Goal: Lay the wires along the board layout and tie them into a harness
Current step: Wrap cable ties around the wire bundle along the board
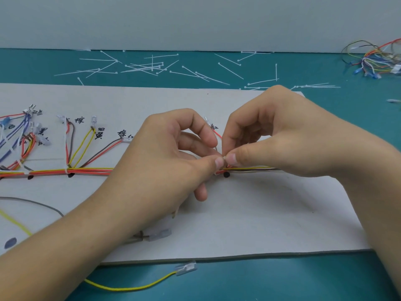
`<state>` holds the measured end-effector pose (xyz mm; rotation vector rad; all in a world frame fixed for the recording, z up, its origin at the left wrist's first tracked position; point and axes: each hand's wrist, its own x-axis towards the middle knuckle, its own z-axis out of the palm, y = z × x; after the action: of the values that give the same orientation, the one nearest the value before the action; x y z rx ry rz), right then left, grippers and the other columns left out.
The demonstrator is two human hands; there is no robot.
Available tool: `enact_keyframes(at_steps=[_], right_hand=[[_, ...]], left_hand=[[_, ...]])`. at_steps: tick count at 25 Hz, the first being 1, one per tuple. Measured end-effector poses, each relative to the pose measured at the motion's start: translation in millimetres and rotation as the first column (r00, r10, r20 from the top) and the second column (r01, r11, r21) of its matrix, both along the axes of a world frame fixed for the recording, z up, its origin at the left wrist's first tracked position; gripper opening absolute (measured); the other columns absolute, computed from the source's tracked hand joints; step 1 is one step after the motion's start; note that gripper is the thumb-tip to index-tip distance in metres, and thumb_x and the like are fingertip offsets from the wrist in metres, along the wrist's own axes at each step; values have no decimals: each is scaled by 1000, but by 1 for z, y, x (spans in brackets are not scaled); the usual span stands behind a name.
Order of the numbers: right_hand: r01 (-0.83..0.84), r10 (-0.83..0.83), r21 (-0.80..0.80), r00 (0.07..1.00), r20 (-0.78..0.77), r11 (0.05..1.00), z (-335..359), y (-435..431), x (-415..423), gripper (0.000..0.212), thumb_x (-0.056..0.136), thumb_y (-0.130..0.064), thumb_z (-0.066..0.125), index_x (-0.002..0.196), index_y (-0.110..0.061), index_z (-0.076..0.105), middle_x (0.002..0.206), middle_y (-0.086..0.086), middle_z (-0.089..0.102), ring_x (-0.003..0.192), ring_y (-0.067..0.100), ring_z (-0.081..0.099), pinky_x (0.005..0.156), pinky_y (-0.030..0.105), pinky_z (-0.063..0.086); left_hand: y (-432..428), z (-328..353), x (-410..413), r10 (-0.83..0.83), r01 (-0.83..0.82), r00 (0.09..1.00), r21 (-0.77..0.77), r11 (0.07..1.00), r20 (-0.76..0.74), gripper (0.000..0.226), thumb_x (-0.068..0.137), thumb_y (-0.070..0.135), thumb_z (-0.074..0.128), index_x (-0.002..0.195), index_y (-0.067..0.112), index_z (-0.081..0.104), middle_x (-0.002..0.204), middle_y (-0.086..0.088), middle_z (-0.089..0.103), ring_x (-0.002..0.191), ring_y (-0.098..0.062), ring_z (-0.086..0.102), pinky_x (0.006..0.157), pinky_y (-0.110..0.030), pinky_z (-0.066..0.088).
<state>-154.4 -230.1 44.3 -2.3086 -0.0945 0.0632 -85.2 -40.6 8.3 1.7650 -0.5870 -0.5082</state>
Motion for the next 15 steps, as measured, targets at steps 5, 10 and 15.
enact_keyframes(at_steps=[5, 10, 15], right_hand=[[32, -33, 38, 999, 12, 999, 1, 2, 0, 6, 71, -15, 73, 73, -17, 78, 68, 5, 75, 63, 19, 69, 66, 47, 58], [44, -44, 22, 999, 7, 999, 0, 3, 0, 9, 72, -15, 70, 73, -19, 78, 69, 3, 75, 64, 19, 70, 66, 45, 59], [60, -60, -5, 997, 49, 998, -2, 3, 2, 16, 79, -3, 70, 72, -17, 75, 69, 4, 75, 66, 24, 71, 64, 47, 58]], left_hand=[[0, 1, 2, 14, -14, 1000, -45, 999, -13, 26, 75, 12, 86, 88, 16, 64, 80, -1, 78, 35, -20, 59, 30, -18, 34], [1, -1, 4, -5, 6, 1000, -36, 999, 5, 25, 76, 14, 87, 87, 18, 65, 84, 2, 78, 37, -20, 58, 33, -26, 41], [-1, -2, 5, -1, 2, 1000, -21, 1000, 22, 22, 77, 11, 86, 85, 19, 67, 80, 2, 78, 35, -19, 56, 33, -26, 41]])
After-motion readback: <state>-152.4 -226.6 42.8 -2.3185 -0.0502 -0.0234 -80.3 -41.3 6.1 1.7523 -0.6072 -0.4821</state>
